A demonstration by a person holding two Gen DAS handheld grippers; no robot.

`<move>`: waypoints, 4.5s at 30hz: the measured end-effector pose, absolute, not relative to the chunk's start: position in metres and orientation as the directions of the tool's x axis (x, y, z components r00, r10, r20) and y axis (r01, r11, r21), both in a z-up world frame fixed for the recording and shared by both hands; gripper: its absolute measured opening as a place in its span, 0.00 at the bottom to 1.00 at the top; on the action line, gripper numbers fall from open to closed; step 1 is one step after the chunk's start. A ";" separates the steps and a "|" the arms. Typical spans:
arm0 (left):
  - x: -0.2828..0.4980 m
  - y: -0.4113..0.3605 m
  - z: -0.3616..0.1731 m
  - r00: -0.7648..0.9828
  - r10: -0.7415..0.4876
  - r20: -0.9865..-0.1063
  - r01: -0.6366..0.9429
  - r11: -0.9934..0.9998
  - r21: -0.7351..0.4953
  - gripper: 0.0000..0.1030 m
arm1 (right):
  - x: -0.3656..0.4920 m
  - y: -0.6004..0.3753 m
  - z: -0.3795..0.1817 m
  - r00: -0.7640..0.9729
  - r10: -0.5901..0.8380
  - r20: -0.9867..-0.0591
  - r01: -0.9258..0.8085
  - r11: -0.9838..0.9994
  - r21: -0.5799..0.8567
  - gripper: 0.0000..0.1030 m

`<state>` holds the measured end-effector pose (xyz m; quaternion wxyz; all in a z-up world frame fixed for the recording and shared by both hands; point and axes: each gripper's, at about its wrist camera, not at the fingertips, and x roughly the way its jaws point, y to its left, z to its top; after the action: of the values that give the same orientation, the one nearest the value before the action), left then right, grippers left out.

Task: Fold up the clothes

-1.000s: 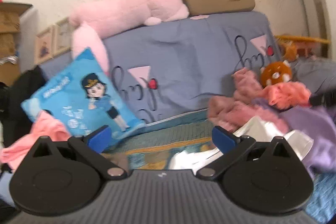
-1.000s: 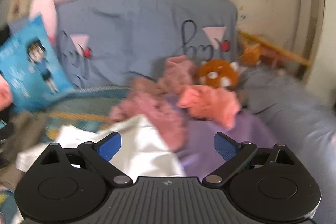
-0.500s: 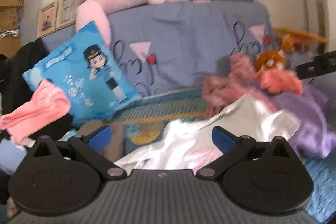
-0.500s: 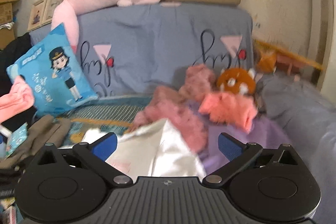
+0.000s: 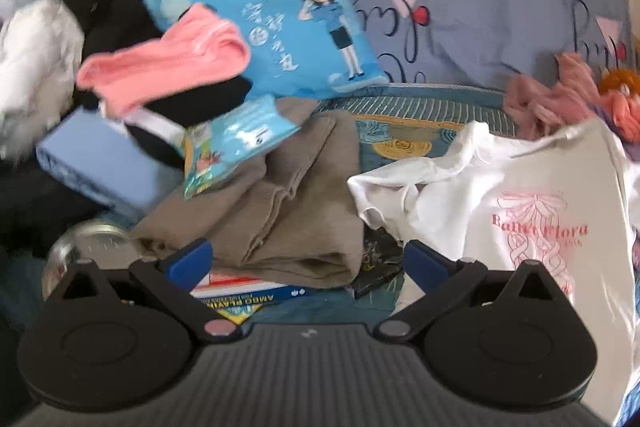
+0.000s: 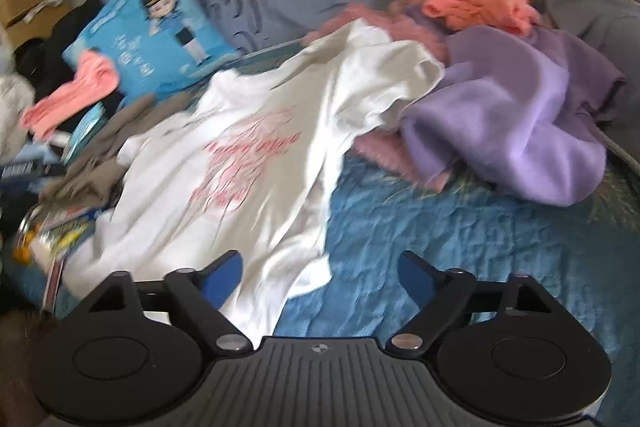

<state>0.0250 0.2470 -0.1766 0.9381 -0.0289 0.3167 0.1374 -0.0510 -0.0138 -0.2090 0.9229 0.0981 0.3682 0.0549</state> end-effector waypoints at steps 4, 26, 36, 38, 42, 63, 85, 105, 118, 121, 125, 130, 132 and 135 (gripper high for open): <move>0.025 0.250 -0.183 0.757 0.197 -0.624 -0.252 0.968 -0.001 1.00 | -0.039 -0.015 -0.225 0.682 0.256 -0.685 -0.030 0.946 0.324 0.47; 0.032 0.237 -0.190 0.723 0.201 -0.660 -0.228 0.973 0.047 1.00 | -0.100 -0.100 -0.190 0.662 -0.118 -0.741 0.381 0.903 0.197 0.03; 0.038 0.238 -0.201 0.676 0.226 -0.701 -0.236 0.968 0.085 1.00 | -0.078 -0.064 -0.158 0.703 -0.397 -0.591 0.395 0.908 -0.140 0.19; 0.040 0.235 -0.202 0.676 0.223 -0.702 -0.224 0.970 0.092 1.00 | -0.064 -0.049 -0.145 0.768 -0.376 -0.519 0.317 0.927 -0.202 0.19; 0.043 0.227 -0.205 0.680 0.187 -0.709 -0.177 0.980 0.090 1.00 | -0.008 0.015 -0.135 0.884 -0.108 -0.456 -0.038 0.953 -0.300 0.18; 0.066 0.230 -0.219 0.639 0.177 -0.749 -0.154 0.983 0.101 1.00 | 0.225 0.209 -0.233 0.666 0.261 -0.699 -0.744 0.159 -0.650 0.05; 0.078 0.221 -0.234 0.584 0.246 -0.773 -0.160 0.969 0.187 1.00 | 0.312 0.208 -0.194 0.843 0.050 -0.536 -0.407 0.711 -0.573 0.22; 0.052 0.289 -0.201 0.569 0.472 -0.673 -0.542 0.831 0.125 1.00 | 0.052 0.286 -0.250 0.696 0.262 -0.669 -0.704 0.436 -0.561 0.28; 0.047 0.304 -0.200 0.559 0.454 -0.694 -0.579 0.813 0.066 1.00 | 0.061 0.290 -0.248 0.599 0.283 -0.749 -0.750 0.526 -0.402 0.43; 0.048 0.303 -0.200 0.560 0.456 -0.692 -0.577 0.814 0.070 1.00 | 0.061 0.290 -0.253 0.614 0.274 -0.740 -0.735 0.540 -0.410 0.38; 0.048 0.302 -0.200 0.560 0.456 -0.691 -0.576 0.815 0.071 1.00 | 0.073 0.283 -0.250 0.608 0.276 -0.744 -0.701 0.628 -0.339 0.09; 0.046 0.300 -0.196 0.550 0.506 -0.664 -0.603 0.791 0.103 1.00 | 0.066 0.269 -0.231 0.640 0.324 -0.696 -0.647 0.717 -0.261 0.04; 0.043 0.300 -0.193 0.544 0.543 -0.639 -0.627 0.770 0.120 1.00 | 0.051 0.263 -0.211 0.598 0.439 -0.671 -0.696 0.699 -0.163 0.02; 0.034 0.306 -0.185 0.531 0.597 -0.601 -0.679 0.724 0.119 1.00 | 0.032 0.266 -0.195 0.509 0.538 -0.672 -0.789 0.603 -0.115 0.02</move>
<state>0.0339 0.3059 -0.1851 0.8725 -0.0649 0.3174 0.3657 0.0319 0.2662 -0.1954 0.8432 -0.2087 0.3013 0.3934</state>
